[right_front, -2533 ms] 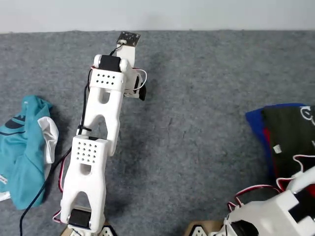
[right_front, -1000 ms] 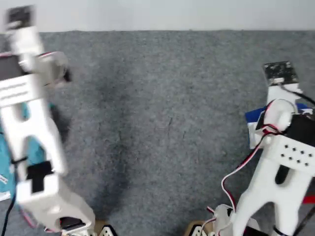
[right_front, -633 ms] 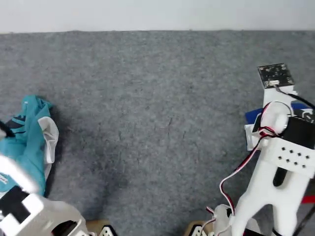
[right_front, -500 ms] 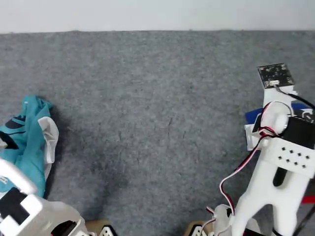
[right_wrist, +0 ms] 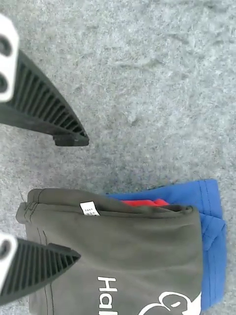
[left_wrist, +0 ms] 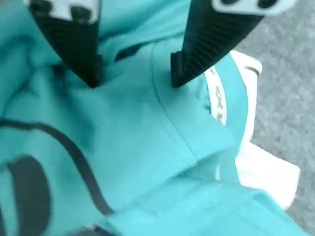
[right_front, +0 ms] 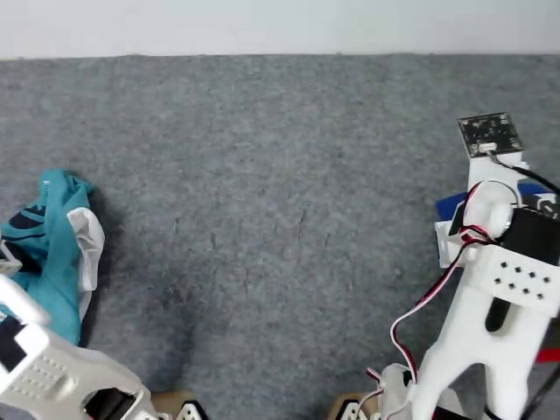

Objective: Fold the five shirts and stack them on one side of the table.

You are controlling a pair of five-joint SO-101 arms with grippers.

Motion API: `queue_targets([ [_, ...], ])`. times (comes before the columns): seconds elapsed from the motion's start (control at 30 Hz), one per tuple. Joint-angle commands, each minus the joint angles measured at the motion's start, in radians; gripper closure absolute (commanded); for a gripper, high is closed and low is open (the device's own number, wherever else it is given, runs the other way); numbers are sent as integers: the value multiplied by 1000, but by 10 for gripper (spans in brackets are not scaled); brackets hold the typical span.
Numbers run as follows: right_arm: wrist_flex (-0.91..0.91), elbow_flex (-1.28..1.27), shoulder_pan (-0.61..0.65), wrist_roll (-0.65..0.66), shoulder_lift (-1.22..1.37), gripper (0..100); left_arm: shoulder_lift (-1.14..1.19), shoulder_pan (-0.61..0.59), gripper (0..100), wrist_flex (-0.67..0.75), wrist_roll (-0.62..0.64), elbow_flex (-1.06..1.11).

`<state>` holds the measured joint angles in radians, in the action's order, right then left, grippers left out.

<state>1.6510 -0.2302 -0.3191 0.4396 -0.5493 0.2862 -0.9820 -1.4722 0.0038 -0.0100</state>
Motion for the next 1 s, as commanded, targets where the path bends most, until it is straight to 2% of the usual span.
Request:
queue_targets([
  [0.0, -4, 3, 10, 8, -27, 691, 26, -25, 825, 84, 9, -2],
  [0.1, -4, 3, 10, 8, -27, 691, 49, -23, 975, 143, 0, -4],
  [0.2, -4, 3, 10, 8, -27, 691, 46, -2, 987, 114, 0, -10],
  [0.33, -4, 3, 10, 8, -27, 691, -14, 63, 987, -75, 0, -113],
  [0.43, -4, 3, 10, 6, -27, 691, -109, 161, 987, -252, -9, -259],
  [0.47, -4, 3, 10, 6, -27, 691, -152, 206, 987, -288, -17, -311],
  [0.57, -4, 3, 10, 6, -27, 691, -318, 368, 987, -282, -37, -397],
  [0.7, -2, 3, 8, 3, -27, 691, -526, 718, 987, -279, -103, -473],
  [0.83, -2, 3, 5, 3, -27, 691, -655, 1076, 987, -279, -241, -481],
  [0.9, 12, 3, 5, 6, -27, 691, -683, 1178, 987, -281, -301, -481],
  [0.97, 21, 3, 5, 6, -27, 691, -697, 1214, 987, -281, -334, -481],
])
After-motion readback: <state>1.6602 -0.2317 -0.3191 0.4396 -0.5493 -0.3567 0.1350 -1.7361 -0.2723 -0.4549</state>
